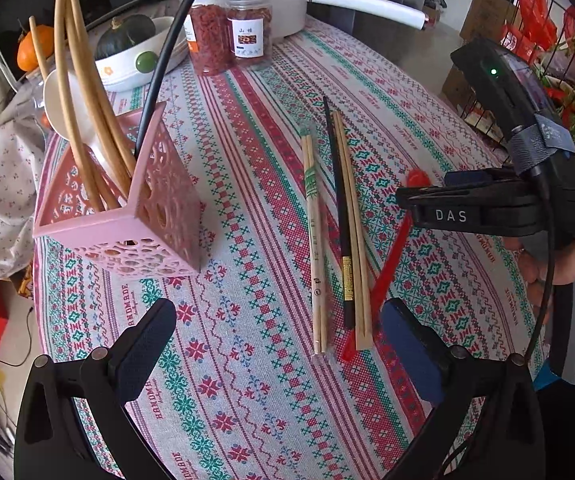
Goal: Organize utensils
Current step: 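Move both open grippers back over the remaining utensils, then grasp the red plastic spoon with the right gripper while the left grasps the plastic-wrapped chopsticks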
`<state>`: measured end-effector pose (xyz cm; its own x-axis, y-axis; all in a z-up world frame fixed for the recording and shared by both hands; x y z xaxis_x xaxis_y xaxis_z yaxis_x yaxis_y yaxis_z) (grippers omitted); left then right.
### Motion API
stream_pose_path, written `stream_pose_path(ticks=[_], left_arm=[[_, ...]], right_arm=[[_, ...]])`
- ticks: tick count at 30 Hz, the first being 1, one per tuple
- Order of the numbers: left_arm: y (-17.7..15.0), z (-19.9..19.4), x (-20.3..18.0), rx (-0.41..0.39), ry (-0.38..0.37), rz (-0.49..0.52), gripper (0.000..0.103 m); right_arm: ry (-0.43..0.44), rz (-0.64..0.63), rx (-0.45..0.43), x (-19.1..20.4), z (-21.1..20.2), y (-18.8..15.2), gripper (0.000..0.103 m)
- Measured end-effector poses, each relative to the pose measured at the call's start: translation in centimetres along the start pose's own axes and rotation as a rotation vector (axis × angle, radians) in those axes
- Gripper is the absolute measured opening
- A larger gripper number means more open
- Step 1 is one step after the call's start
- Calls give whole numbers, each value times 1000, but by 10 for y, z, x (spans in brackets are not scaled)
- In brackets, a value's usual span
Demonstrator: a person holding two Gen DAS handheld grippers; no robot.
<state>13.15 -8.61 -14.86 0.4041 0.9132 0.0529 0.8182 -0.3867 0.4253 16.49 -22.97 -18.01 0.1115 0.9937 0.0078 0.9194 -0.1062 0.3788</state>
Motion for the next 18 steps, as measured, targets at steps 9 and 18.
stream_pose_path(ticks=[9, 18], left_arm=[[25, 3, -21, -15, 8, -5, 103], [57, 31, -24, -7, 1, -61, 52]], right_arm=[[84, 11, 5, -33, -14, -8, 25], [188, 89, -46, -58, -35, 12, 25]])
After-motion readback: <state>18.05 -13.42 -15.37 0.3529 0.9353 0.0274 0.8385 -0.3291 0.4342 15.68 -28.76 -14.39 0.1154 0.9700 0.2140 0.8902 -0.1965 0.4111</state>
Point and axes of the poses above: each gripper's, at about its wrist camera, not at the fingertips, and z roughly the way its jaws point, x to its left, y to its top, the point moved 6 cm from there along z, roughly the way its jaws point, and after that the axes turned 4 degrees about z, right-handed, at the moved point
